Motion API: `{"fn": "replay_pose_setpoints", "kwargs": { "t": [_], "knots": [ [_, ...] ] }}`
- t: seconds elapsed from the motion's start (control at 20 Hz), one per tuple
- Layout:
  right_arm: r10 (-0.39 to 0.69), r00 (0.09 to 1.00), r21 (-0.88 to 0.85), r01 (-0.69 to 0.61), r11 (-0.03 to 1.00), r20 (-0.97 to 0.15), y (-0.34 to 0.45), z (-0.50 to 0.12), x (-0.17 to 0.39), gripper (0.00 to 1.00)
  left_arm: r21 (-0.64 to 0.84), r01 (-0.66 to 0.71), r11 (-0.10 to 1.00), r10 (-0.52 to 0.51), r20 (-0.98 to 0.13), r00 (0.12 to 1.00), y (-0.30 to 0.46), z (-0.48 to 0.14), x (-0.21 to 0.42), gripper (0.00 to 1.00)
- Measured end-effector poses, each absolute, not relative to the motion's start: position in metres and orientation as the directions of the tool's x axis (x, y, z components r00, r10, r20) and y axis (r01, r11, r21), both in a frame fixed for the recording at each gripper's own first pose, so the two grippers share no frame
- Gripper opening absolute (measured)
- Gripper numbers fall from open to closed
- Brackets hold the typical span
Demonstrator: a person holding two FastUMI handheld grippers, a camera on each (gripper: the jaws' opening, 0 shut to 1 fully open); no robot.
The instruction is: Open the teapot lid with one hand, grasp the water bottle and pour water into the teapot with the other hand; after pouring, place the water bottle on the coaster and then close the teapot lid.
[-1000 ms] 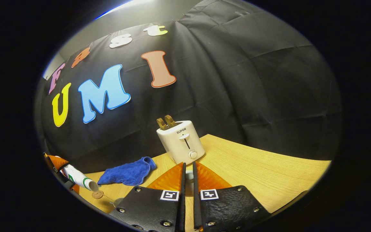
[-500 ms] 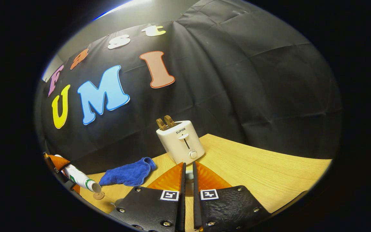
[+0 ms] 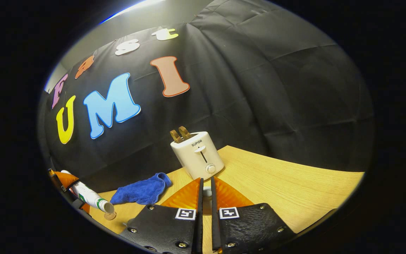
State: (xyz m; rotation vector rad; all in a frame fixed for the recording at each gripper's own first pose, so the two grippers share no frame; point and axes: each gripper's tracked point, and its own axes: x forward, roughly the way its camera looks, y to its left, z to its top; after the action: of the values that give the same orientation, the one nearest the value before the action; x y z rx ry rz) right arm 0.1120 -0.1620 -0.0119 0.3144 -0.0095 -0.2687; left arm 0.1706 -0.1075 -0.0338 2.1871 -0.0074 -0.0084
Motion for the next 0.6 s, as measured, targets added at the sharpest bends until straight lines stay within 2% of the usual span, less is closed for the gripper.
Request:
{"fn": "replay_pose_setpoints", "kwargs": {
  "t": [0.2,0.35,0.6],
  "knots": [
    [-0.261,0.965,0.302,0.258,0.918,-0.032,-0.1614,-0.0122,0.1121,0.10,0.804,-0.020,-0.594,-0.025,0.007,1.000,-0.1098,-0.0325,0.1705,0.82],
    [-0.261,0.965,0.301,0.259,0.918,-0.032,-0.1616,-0.0116,0.1122,0.10,0.805,-0.024,-0.592,-0.033,0.006,0.999,-0.1108,-0.0329,0.1706,0.70],
    [-0.262,0.965,0.301,0.260,0.917,-0.034,-0.1615,-0.0125,0.1111,0.10,0.835,-0.004,-0.551,-0.029,-0.015,0.999,-0.1080,-0.0361,0.1730,0.76]
  ]
}}
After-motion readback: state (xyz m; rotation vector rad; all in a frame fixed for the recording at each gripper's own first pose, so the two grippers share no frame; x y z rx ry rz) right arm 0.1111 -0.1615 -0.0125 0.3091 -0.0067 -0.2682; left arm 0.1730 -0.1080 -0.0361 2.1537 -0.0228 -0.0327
